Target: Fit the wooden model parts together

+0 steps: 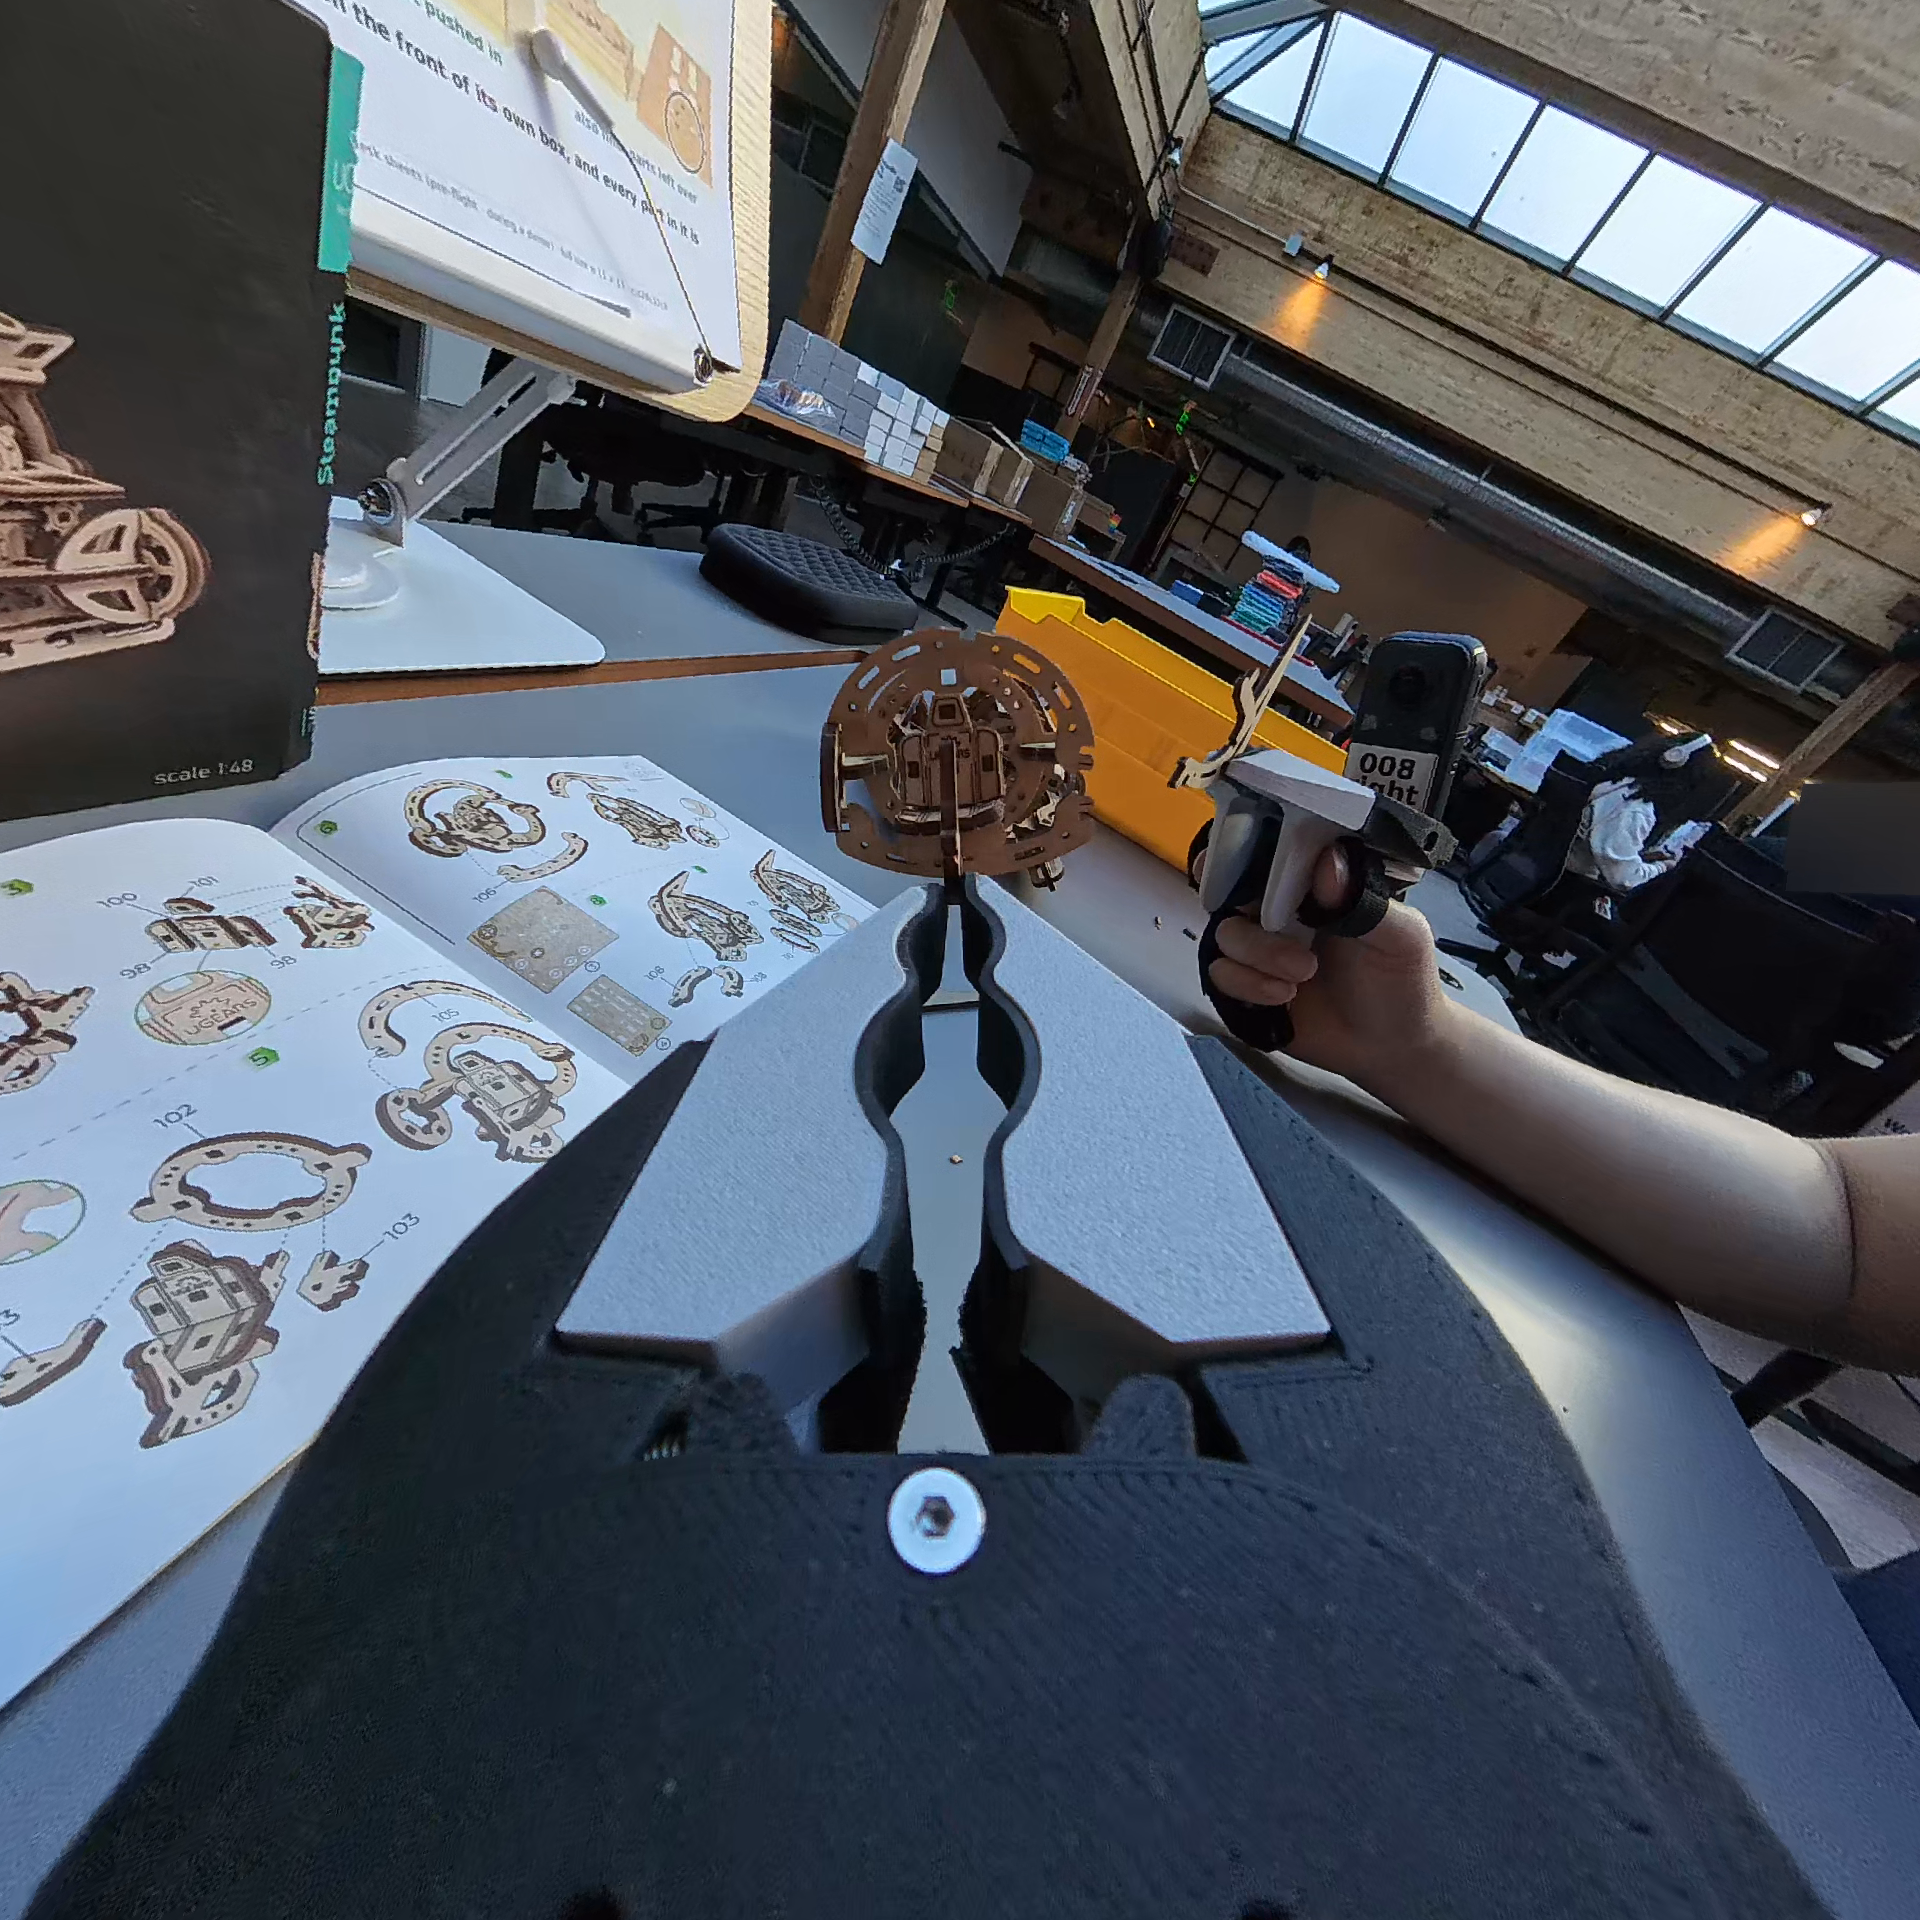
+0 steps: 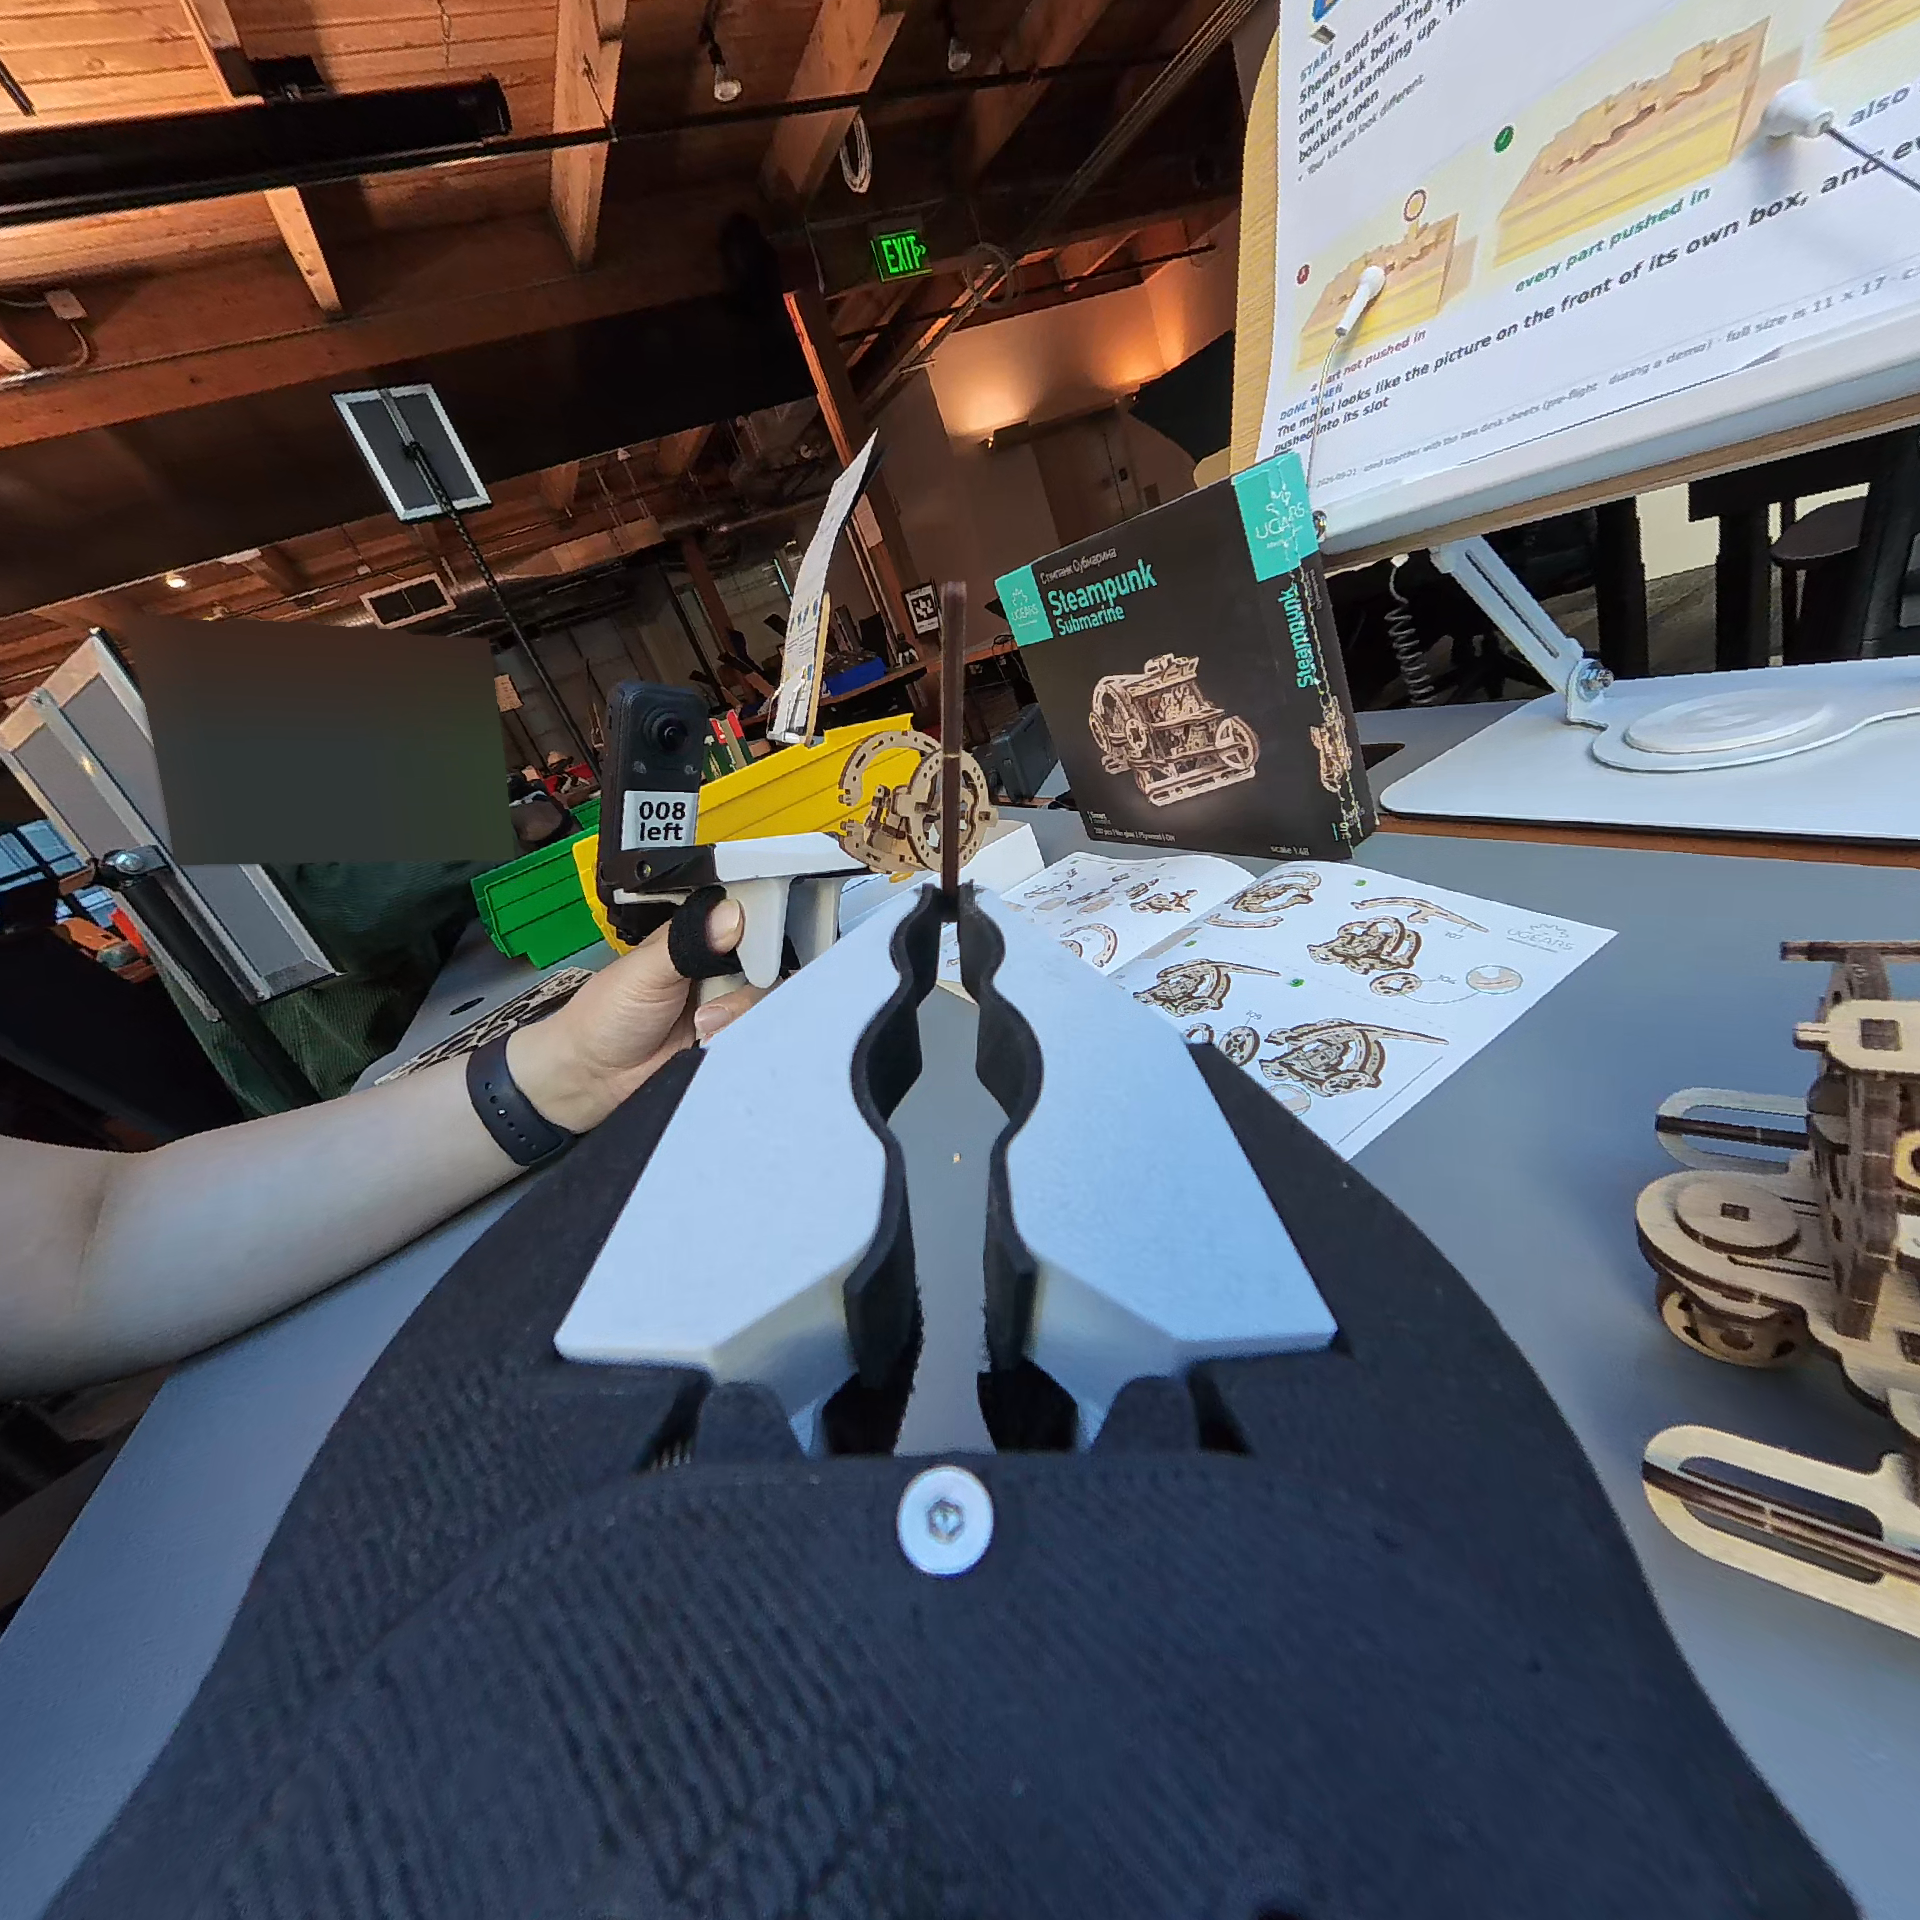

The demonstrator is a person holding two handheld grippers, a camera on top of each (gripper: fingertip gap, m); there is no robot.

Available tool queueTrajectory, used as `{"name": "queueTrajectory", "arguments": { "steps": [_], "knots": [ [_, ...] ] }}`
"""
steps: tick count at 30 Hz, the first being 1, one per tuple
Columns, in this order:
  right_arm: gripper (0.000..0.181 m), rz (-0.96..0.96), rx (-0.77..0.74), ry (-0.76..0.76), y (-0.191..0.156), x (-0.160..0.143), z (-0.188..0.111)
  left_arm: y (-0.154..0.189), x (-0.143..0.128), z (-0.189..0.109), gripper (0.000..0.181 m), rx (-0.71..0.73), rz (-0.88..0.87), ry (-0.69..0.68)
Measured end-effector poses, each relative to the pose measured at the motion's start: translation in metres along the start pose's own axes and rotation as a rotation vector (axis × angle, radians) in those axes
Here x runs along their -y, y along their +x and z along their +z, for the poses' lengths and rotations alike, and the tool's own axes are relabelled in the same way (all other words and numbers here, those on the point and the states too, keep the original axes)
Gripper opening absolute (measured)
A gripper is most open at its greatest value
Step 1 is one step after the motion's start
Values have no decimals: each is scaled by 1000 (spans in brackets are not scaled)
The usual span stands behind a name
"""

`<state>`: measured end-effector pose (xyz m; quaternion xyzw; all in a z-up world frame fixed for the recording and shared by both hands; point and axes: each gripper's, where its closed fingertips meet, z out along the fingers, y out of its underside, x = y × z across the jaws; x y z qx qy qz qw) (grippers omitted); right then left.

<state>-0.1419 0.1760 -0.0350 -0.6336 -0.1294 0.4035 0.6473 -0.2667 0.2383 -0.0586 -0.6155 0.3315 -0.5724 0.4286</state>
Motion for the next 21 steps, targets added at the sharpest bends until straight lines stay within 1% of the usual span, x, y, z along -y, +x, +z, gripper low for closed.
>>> {"name": "queueTrajectory", "arguments": {
  "steps": [21],
  "knots": [
    [1, 17, -7, 15, 3, 3, -2, -1, 5, -3, 0, 18, 9, 20]
  ]
}}
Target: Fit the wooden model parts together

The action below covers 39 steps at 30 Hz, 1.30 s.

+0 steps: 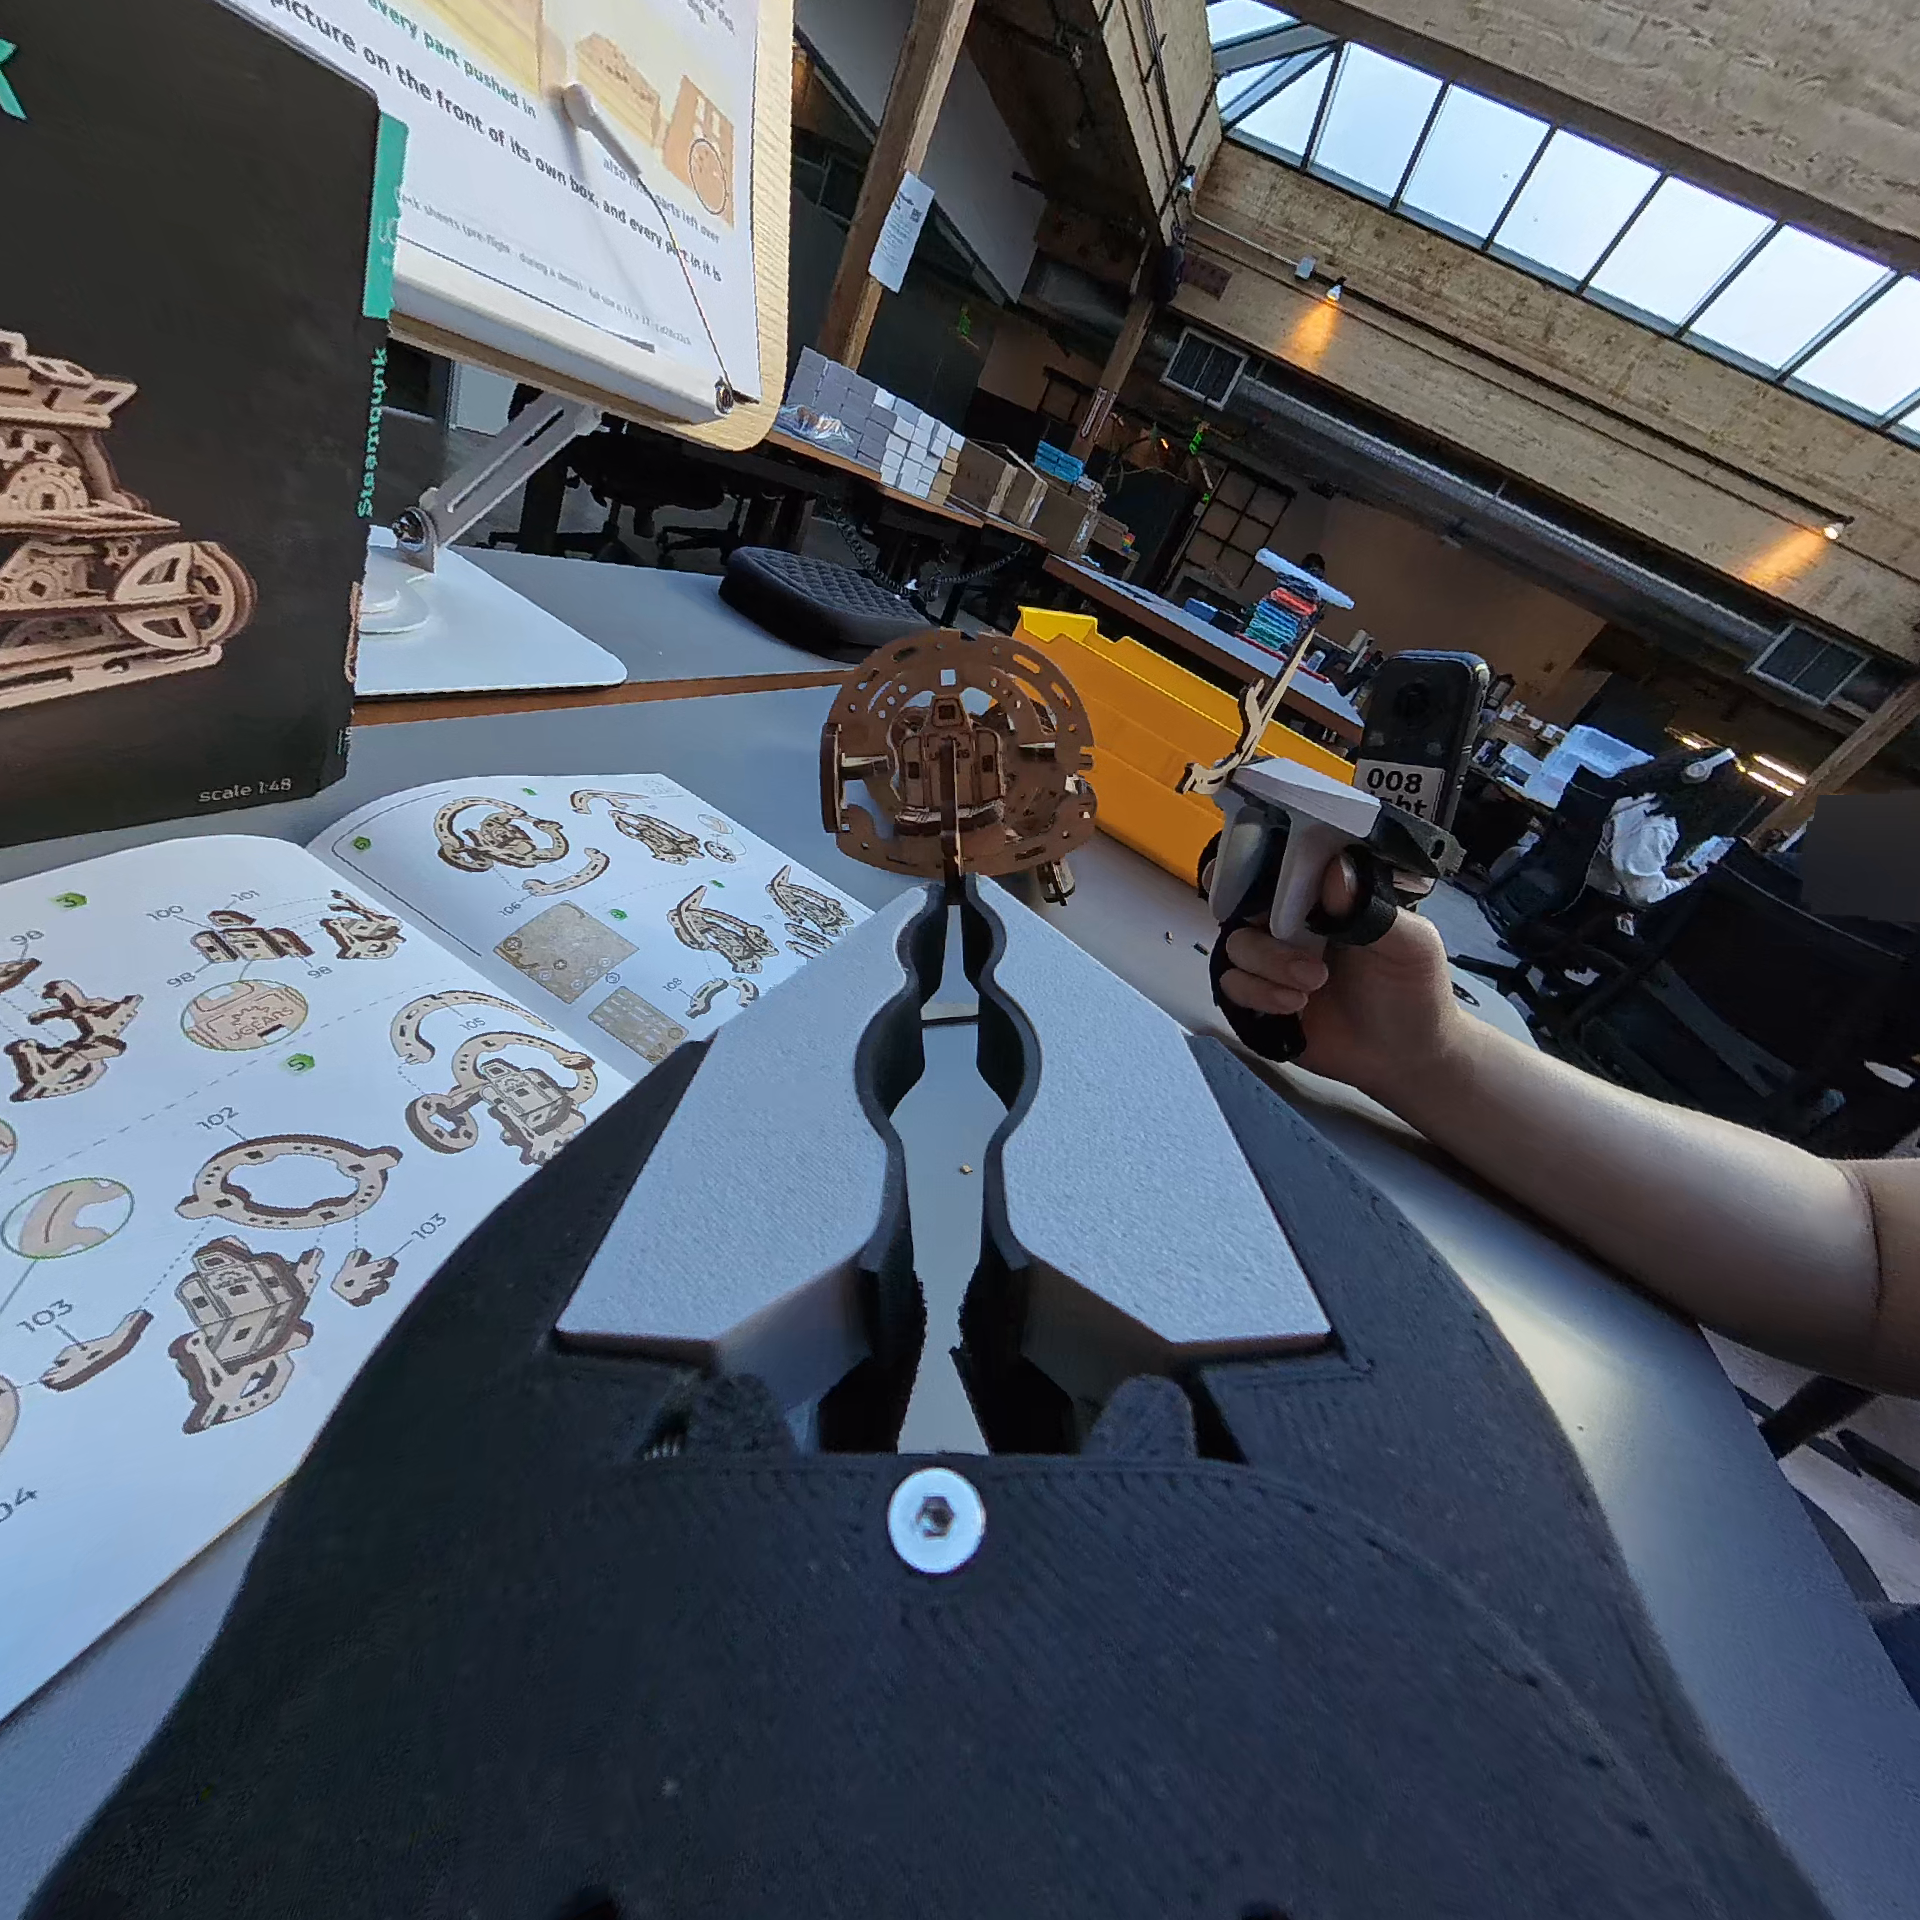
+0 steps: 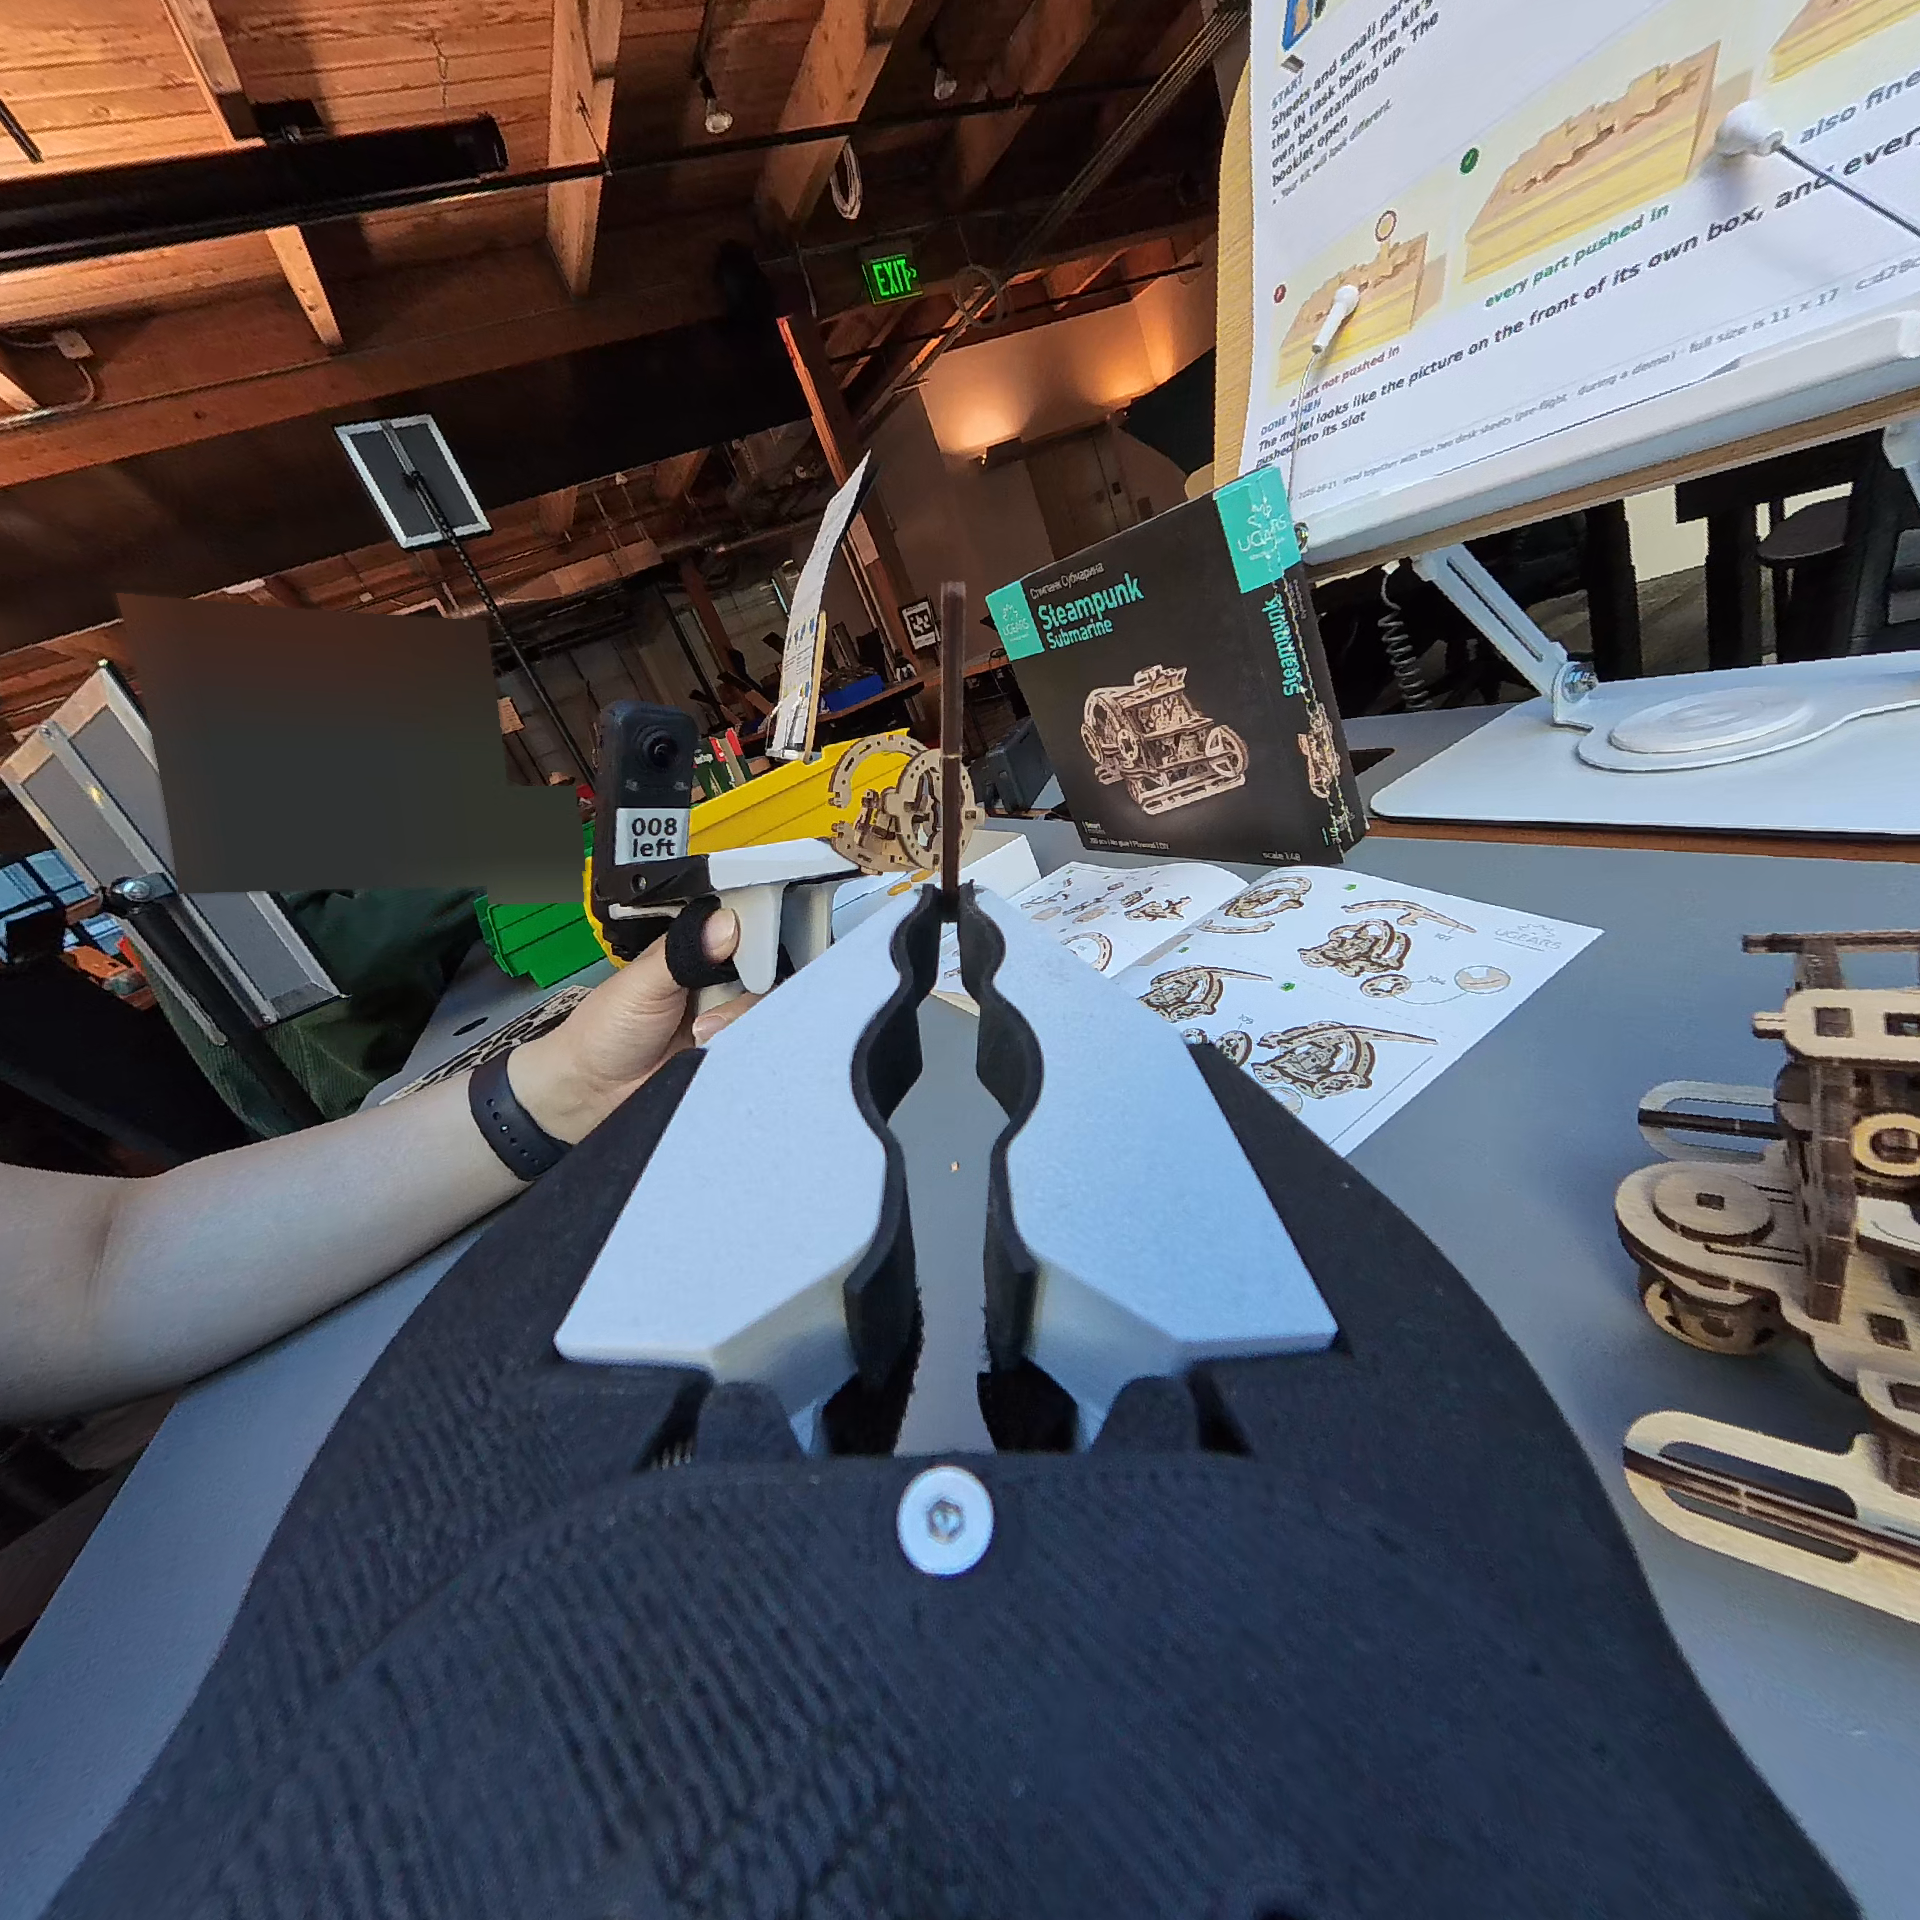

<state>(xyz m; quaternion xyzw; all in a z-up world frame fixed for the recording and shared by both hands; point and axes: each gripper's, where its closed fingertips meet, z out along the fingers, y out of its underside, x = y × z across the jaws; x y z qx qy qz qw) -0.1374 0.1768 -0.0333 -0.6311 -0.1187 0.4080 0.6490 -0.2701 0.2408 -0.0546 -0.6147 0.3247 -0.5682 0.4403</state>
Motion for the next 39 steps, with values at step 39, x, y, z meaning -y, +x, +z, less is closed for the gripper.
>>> {"name": "queueTrajectory", "arguments": {
  "steps": [39],
  "knots": [
    [2, -2, 11, -31, -3, -5, 3, 6, -2, 3, 0, 278, 487, -120]
  ]
}}
